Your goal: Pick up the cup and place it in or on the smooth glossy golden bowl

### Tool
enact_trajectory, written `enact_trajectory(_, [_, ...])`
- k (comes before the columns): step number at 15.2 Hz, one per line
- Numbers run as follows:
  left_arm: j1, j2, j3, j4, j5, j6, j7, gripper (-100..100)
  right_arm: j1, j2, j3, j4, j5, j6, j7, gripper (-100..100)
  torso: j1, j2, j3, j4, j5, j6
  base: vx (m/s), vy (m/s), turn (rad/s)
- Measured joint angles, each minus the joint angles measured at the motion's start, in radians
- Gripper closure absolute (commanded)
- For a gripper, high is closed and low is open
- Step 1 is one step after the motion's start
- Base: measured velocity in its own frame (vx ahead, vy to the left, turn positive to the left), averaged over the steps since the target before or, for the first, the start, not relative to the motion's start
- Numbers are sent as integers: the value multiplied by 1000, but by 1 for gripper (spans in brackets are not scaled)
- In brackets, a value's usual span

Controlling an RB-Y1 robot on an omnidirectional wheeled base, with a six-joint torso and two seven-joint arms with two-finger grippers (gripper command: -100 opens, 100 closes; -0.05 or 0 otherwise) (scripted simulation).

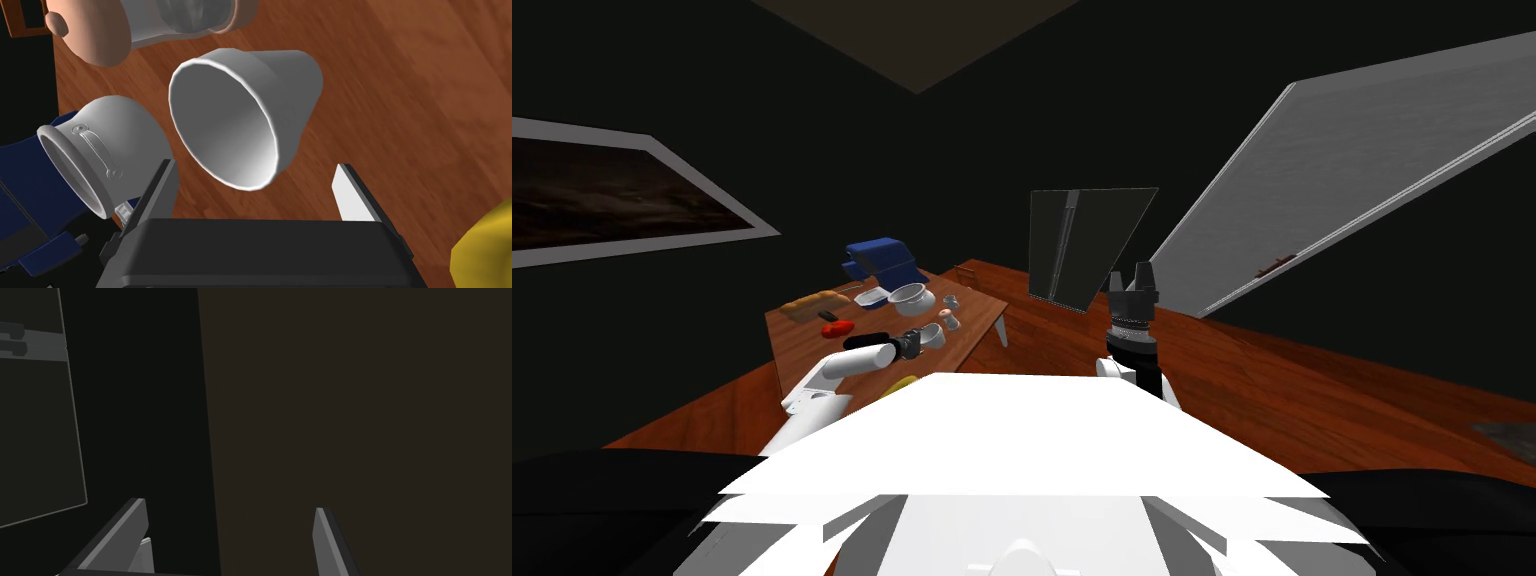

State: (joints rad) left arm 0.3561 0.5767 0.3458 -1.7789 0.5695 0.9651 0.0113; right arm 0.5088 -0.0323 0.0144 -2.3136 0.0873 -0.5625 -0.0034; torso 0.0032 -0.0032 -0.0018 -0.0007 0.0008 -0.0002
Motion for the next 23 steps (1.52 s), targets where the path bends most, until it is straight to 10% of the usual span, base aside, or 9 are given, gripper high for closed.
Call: enact_trajectory(23, [-71,64,52,138,113,431,36,-100,0,0,0,0,0,0,0,0,0,-1,-1,0,0,0,29,22,-51])
